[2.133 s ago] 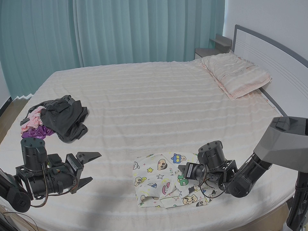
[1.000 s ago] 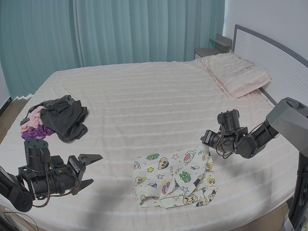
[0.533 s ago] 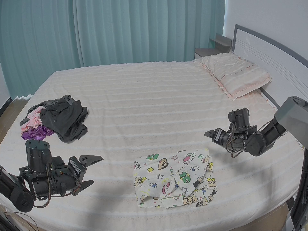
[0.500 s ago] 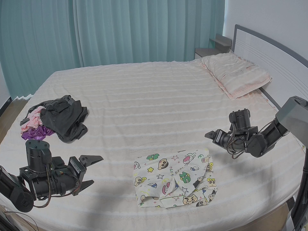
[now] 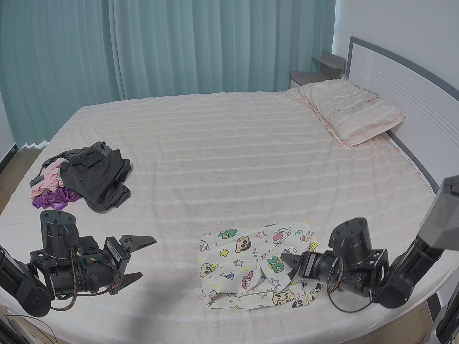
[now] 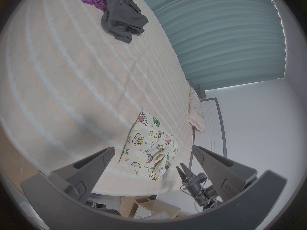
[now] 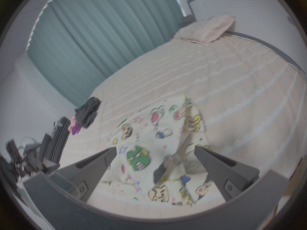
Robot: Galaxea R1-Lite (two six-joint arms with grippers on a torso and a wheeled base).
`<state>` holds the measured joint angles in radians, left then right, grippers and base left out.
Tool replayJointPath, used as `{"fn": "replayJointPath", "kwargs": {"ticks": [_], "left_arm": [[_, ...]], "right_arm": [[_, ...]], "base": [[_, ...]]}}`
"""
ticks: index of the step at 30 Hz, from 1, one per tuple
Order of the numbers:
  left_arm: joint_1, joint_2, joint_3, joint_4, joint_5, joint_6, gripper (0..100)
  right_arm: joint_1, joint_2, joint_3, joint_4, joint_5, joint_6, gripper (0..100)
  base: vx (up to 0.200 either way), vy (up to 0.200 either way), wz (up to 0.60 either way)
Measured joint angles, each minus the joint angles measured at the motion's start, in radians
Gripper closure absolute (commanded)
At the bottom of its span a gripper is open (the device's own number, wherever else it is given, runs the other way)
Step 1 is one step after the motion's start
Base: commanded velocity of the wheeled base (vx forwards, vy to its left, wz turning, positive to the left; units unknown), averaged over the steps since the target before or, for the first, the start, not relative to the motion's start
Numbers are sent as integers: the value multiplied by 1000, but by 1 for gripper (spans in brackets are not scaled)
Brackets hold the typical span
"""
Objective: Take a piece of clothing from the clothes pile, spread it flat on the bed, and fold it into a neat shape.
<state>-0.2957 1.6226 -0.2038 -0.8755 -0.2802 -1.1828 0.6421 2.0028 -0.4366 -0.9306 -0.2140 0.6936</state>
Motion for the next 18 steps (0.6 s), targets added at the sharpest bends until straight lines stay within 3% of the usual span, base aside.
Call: {"fn": "replayJointPath", "kwargs": {"ticks": [7,18], "left_arm": [[0,2,5,0,-7,0,0],[-2,5,9,0,-7,0,0]], "right_arm": [[151,101,92,-152,-65,-38,0],[193,154,68,-154,-64,-90,0]], "base": [[0,0,0],[0,0,0]]}}
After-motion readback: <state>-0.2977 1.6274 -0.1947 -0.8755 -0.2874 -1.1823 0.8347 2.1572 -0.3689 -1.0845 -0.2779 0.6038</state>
